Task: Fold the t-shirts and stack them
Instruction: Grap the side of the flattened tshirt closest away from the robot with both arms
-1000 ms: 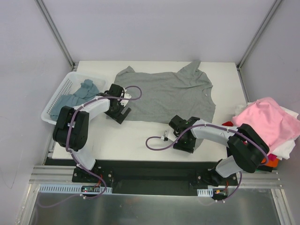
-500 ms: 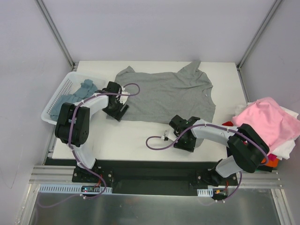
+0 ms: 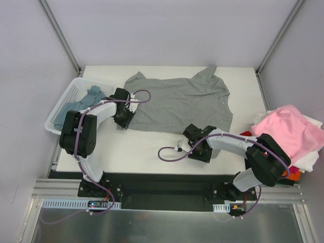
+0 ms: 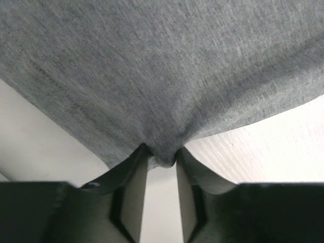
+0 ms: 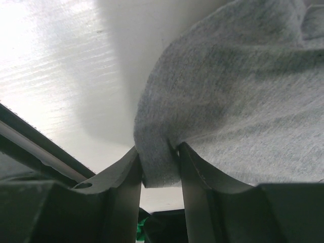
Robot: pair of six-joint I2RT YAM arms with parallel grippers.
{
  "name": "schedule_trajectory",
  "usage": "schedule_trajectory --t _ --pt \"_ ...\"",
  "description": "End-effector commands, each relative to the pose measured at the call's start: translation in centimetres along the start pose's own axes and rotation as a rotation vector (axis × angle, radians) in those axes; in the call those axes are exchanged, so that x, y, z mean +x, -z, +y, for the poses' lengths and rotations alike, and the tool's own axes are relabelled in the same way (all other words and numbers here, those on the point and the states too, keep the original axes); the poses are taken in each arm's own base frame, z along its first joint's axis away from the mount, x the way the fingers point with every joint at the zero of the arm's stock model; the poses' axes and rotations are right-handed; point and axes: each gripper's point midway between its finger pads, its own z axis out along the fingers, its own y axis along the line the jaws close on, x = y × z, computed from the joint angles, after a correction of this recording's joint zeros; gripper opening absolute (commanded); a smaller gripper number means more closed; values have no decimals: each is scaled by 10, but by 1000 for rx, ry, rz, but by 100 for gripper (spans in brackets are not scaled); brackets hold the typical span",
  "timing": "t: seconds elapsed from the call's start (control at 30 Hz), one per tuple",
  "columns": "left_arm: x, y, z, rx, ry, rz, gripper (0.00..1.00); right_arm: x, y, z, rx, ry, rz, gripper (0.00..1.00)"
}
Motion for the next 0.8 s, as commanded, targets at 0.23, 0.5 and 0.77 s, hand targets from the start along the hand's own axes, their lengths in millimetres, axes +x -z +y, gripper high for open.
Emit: schedule_trajectory --t 0.23,0.5,0.77 --pt "20 0 1 15 -8 60 0 12 1 3 -24 1 40 15" --pt "25 16 -6 23 -14 43 0 13 26 10 -55 24 50 1" --pt "46 32 -36 59 -77 38 0 9 70 16 1 40 -27 1"
